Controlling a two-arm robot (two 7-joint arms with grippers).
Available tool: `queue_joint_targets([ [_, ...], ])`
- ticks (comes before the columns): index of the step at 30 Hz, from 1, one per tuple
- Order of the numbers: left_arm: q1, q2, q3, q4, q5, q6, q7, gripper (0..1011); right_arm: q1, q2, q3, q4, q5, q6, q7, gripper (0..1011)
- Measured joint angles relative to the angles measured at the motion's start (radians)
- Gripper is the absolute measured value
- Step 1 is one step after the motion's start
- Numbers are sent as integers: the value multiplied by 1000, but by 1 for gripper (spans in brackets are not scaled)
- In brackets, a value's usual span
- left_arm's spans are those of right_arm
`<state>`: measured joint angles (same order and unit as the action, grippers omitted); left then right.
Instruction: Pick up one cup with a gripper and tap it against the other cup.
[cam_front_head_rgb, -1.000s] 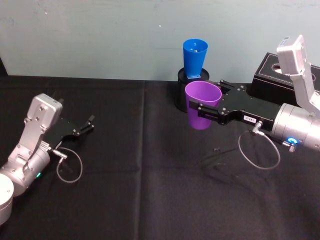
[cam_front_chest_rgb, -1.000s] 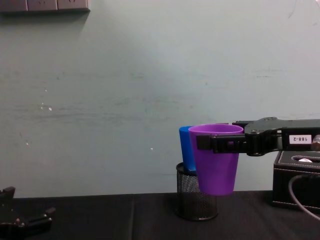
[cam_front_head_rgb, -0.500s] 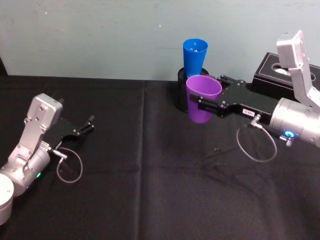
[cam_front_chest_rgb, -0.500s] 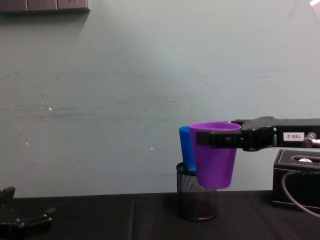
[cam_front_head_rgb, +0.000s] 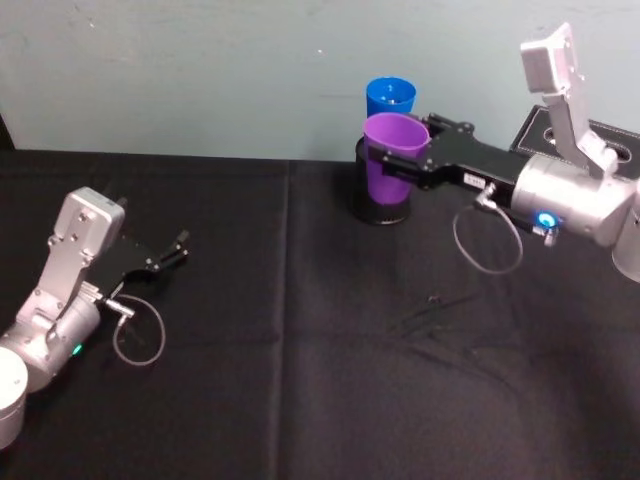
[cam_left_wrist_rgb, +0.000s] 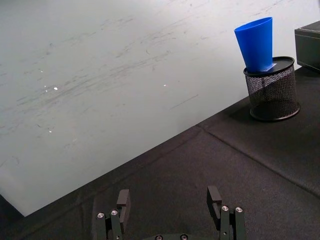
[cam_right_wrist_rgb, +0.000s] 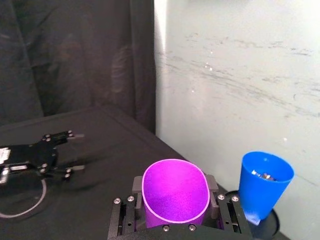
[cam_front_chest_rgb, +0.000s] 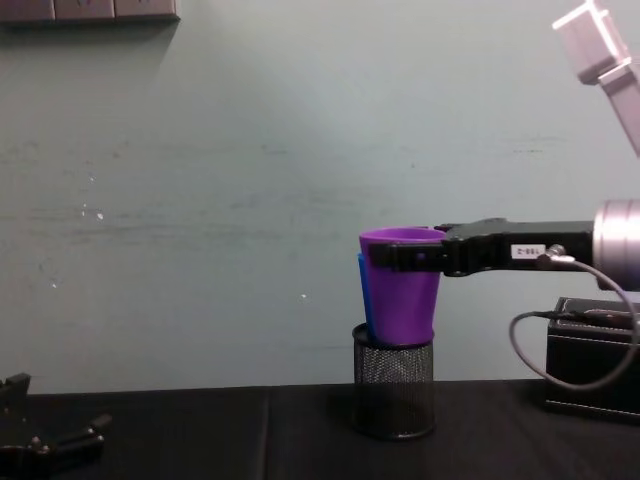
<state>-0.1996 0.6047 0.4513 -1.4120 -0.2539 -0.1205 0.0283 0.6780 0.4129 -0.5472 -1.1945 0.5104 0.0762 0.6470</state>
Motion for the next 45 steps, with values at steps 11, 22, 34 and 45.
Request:
queue_joint_targets([
  [11, 0, 0, 0, 0, 0, 0, 0, 1005, 75, -68, -13, 134, -47, -31, 0, 733],
  [22, 0, 0, 0, 0, 0, 0, 0, 1005, 102, -106, 3, 211, -64, -57, 0, 733],
  [34, 0, 0, 0, 0, 0, 0, 0, 1005, 135, -143, 23, 292, -83, -92, 1, 733],
  [45, 0, 0, 0, 0, 0, 0, 0, 1005, 173, -178, 36, 367, -109, -108, 4, 733],
])
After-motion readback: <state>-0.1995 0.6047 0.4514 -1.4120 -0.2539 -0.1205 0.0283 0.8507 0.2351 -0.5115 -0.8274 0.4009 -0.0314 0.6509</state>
